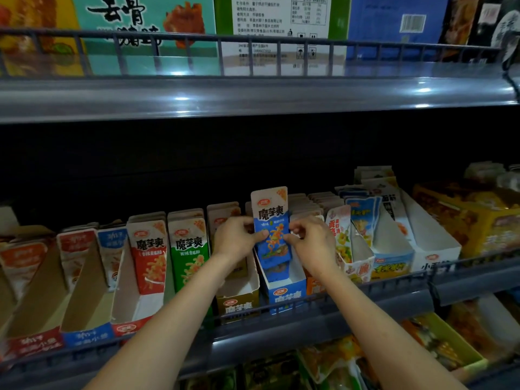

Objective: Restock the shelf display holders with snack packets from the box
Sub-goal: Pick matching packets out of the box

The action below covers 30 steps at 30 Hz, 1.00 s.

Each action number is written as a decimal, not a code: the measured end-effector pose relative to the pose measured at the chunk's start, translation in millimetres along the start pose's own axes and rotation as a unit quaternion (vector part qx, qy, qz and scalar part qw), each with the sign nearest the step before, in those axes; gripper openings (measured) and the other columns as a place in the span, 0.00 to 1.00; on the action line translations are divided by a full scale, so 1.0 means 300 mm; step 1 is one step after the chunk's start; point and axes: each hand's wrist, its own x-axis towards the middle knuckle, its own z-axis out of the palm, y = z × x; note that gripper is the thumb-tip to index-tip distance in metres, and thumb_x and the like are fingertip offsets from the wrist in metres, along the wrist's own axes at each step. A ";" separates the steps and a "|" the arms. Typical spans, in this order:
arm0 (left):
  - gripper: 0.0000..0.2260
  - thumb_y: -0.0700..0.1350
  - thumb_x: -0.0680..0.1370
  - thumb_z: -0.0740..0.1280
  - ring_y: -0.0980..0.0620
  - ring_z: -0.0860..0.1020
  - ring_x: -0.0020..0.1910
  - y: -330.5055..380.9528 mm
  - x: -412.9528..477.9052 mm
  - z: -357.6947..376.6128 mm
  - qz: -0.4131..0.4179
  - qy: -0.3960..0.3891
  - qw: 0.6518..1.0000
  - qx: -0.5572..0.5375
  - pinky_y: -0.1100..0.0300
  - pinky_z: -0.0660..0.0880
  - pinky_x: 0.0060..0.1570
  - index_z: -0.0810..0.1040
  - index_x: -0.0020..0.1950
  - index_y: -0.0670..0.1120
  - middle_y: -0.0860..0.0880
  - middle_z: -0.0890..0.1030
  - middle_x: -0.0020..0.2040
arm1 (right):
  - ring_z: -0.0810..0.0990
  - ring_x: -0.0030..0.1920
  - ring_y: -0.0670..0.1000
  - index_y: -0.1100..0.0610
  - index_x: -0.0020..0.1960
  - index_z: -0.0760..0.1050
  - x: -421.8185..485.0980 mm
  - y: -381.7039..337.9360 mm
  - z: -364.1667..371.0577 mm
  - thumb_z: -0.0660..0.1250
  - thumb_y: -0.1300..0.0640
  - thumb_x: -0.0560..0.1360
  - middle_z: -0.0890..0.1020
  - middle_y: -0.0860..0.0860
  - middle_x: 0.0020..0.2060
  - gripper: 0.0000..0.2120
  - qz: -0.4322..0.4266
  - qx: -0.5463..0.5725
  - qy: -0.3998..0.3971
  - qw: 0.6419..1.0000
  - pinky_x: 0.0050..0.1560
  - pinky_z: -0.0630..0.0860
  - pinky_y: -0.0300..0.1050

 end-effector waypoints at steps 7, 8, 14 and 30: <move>0.22 0.49 0.71 0.75 0.47 0.77 0.57 -0.012 -0.001 -0.025 0.023 -0.006 0.993 0.117 0.59 0.71 0.50 0.75 0.62 0.46 0.48 0.80 0.59 | 0.72 0.54 0.49 0.52 0.62 0.74 -0.034 0.006 0.028 0.73 0.52 0.71 0.73 0.50 0.54 0.21 -0.036 -0.071 -0.017 0.997 0.46 0.69 0.42; 0.25 0.49 0.70 0.76 0.46 0.77 0.58 -0.009 0.005 -0.024 0.021 -0.006 0.995 0.102 0.58 0.72 0.51 0.74 0.64 0.46 0.47 0.80 0.60 | 0.73 0.54 0.50 0.52 0.62 0.74 -0.037 0.005 0.028 0.73 0.53 0.70 0.74 0.51 0.55 0.22 -0.037 -0.064 -0.010 0.997 0.48 0.70 0.43; 0.21 0.47 0.72 0.74 0.48 0.77 0.57 -0.003 0.039 -0.006 0.029 0.011 0.999 -0.015 0.61 0.72 0.52 0.75 0.64 0.48 0.47 0.79 0.57 | 0.74 0.55 0.51 0.56 0.61 0.72 -0.045 0.022 0.036 0.75 0.55 0.68 0.76 0.52 0.55 0.24 -0.040 -0.021 0.009 0.999 0.51 0.69 0.42; 0.14 0.46 0.75 0.71 0.47 0.77 0.54 0.007 0.083 -0.012 0.109 -0.002 0.990 0.091 0.64 0.67 0.45 0.79 0.58 0.43 0.45 0.80 0.55 | 0.76 0.51 0.58 0.59 0.55 0.74 -0.005 -0.007 0.084 0.77 0.42 0.62 0.76 0.56 0.50 0.30 -0.051 -0.242 0.064 0.967 0.52 0.70 0.53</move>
